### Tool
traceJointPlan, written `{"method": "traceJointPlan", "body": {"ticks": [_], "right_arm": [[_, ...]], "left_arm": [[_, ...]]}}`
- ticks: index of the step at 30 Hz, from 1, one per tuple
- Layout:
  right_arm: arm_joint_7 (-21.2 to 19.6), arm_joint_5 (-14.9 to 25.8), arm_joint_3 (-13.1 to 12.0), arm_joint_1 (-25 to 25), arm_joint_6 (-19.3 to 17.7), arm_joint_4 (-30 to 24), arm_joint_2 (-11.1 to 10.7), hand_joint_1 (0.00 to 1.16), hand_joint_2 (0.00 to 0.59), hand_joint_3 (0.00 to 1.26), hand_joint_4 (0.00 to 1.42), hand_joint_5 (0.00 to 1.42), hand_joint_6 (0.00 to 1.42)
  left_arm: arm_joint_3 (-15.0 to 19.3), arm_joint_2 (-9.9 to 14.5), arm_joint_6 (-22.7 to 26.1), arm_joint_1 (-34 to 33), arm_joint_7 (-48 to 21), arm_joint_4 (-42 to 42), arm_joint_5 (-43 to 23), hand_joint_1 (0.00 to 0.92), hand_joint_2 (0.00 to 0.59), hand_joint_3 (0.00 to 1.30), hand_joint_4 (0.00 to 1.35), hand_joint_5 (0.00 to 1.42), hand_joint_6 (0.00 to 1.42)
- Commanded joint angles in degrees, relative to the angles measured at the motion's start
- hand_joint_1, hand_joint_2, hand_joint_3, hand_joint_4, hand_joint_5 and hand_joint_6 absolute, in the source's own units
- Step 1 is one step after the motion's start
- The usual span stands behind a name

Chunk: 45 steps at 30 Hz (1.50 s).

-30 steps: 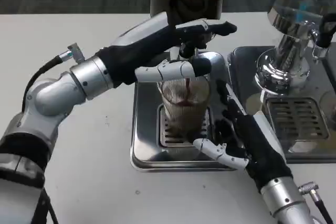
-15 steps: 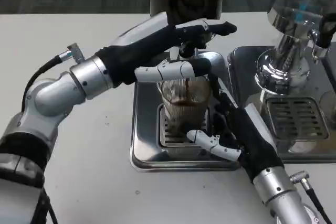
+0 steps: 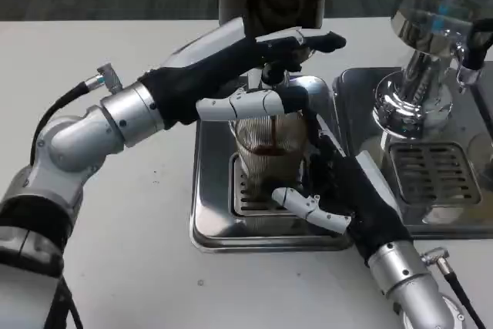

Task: Grasp the cup under the faucet to collect the drink, then remove the cup.

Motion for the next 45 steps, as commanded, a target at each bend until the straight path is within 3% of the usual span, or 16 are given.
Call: {"method": "traceJointPlan", "body": {"ticks": [1,5,13,27,36,40,45], "right_arm": [[0.53,0.87,-0.52,-1.45,-1.30,1.58,0.37,0.68,0.213,0.00,0.00,0.00,0.06],[0.61,1.02,-0.42,-1.96,-1.67,2.34,0.48,0.68,0.213,0.00,0.00,0.00,0.06],[0.58,1.08,-0.30,-2.14,-1.82,2.82,0.68,0.68,0.218,0.00,0.00,0.00,0.06],[0.11,0.96,-0.25,-2.92,-3.04,5.39,1.38,0.67,0.222,0.00,0.00,0.00,0.08],[0.03,0.99,-0.21,-3.31,-3.85,6.99,1.54,0.67,0.222,0.00,0.00,0.00,0.08],[0.01,1.08,-0.26,-3.32,-4.01,7.31,1.63,0.67,0.224,0.00,0.00,0.00,0.08],[-0.19,1.07,-0.32,-3.22,-4.44,7.61,1.92,0.66,0.224,0.00,0.00,0.00,0.08]], "left_arm": [[-0.10,2.93,3.99,3.73,-1.20,2.62,1.95,0.000,0.114,0.17,0.09,0.01,0.00],[0.60,2.73,4.51,3.87,-2.23,2.59,0.65,0.000,0.114,0.17,0.08,0.01,0.00],[5.96,1.04,7.96,3.71,-10.11,2.07,-8.04,0.000,0.118,0.17,0.08,0.01,0.00],[12.37,-0.61,12.34,1.93,-19.46,-1.63,-16.13,0.000,0.116,0.17,0.10,0.05,0.01],[18.08,-1.21,15.06,2.47,-25.78,-8.38,-23.11,0.000,0.113,0.21,0.14,0.09,0.04],[20.04,-1.24,17.58,3.70,-28.04,-12.74,-26.39,0.000,0.113,0.25,0.20,0.15,0.07],[23.22,-1.50,24.15,6.55,-29.10,-19.59,-32.35,0.000,0.117,0.38,0.37,0.36,0.23]]}}
